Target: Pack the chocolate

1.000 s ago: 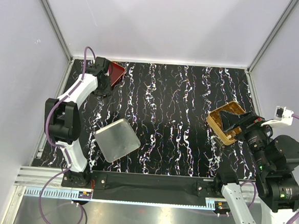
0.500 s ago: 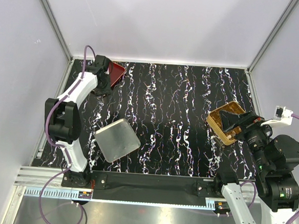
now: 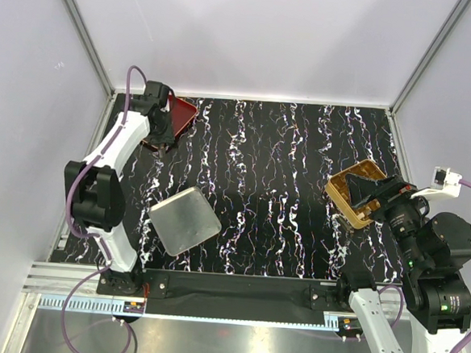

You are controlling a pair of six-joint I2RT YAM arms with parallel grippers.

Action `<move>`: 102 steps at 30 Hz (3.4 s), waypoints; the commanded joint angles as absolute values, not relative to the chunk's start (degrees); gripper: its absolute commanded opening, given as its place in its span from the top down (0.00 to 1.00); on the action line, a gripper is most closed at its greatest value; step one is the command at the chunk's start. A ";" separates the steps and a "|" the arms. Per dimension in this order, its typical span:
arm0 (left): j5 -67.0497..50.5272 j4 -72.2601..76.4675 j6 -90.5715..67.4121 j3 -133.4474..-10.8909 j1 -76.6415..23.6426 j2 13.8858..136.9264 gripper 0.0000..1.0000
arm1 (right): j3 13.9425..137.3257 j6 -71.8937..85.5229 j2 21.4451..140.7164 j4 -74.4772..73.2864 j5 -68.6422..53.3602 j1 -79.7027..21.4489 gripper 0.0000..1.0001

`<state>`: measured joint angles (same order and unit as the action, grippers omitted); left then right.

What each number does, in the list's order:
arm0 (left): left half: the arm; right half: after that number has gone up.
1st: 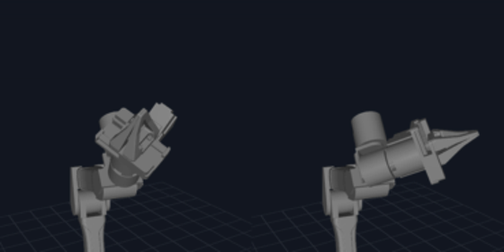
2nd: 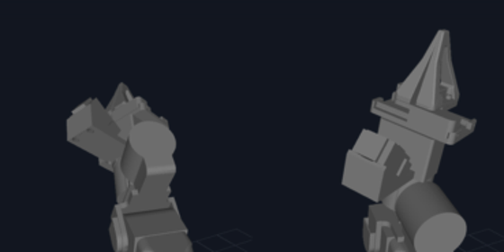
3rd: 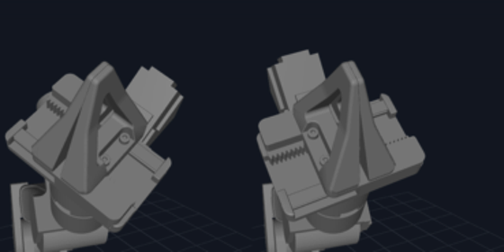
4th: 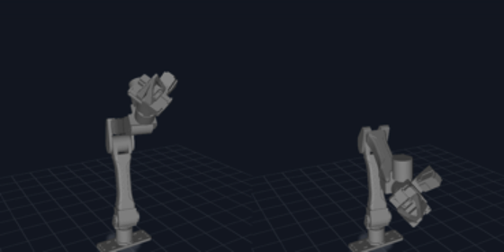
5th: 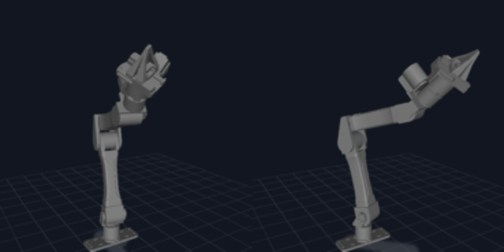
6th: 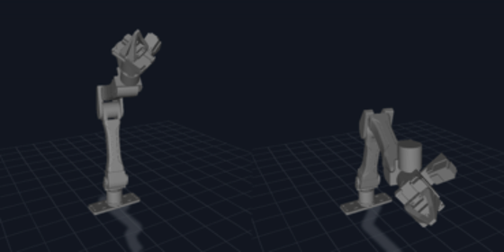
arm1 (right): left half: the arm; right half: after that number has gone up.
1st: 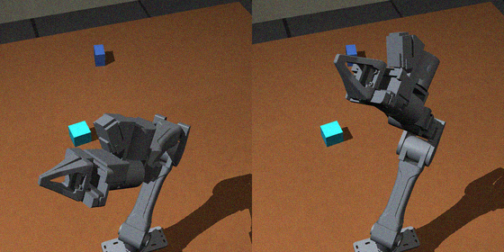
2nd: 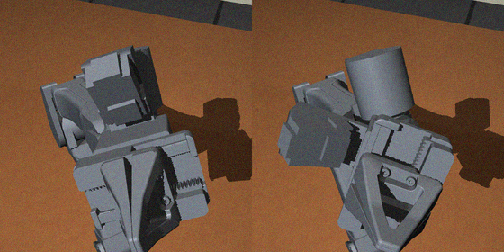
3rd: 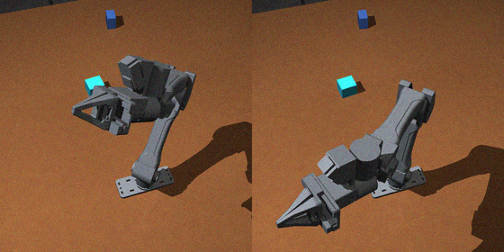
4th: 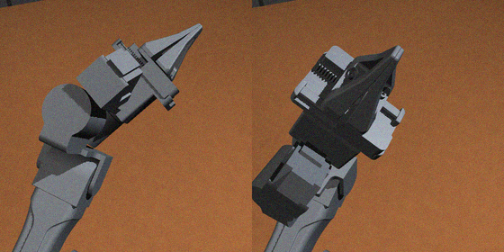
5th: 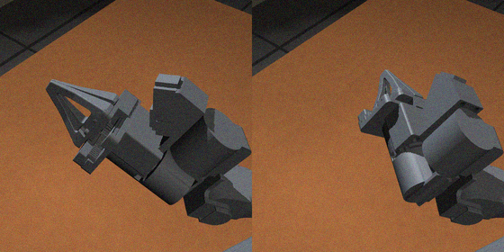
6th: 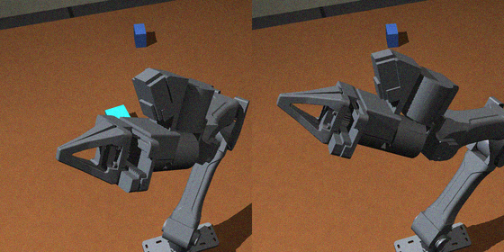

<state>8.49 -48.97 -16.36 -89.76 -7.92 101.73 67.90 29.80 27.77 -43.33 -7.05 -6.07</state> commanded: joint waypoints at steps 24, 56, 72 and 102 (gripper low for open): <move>-11.07 -32.96 -26.72 -100.71 -46.90 101.49 0.72 | 70.40 30.85 28.13 -42.36 -7.82 -6.42 0.00; -10.28 -31.55 -23.29 -113.82 -60.21 121.90 0.67 | 69.26 29.88 27.51 -42.45 -6.77 -6.42 0.00; -9.23 -31.91 -23.20 -114.26 -60.29 120.68 0.62 | 69.08 30.15 27.51 -42.36 -6.94 -6.42 0.00; 14.49 -48.07 -18.19 -111.99 -52.57 104.16 0.59 | 69.35 30.50 27.69 -42.01 -7.30 -6.42 0.00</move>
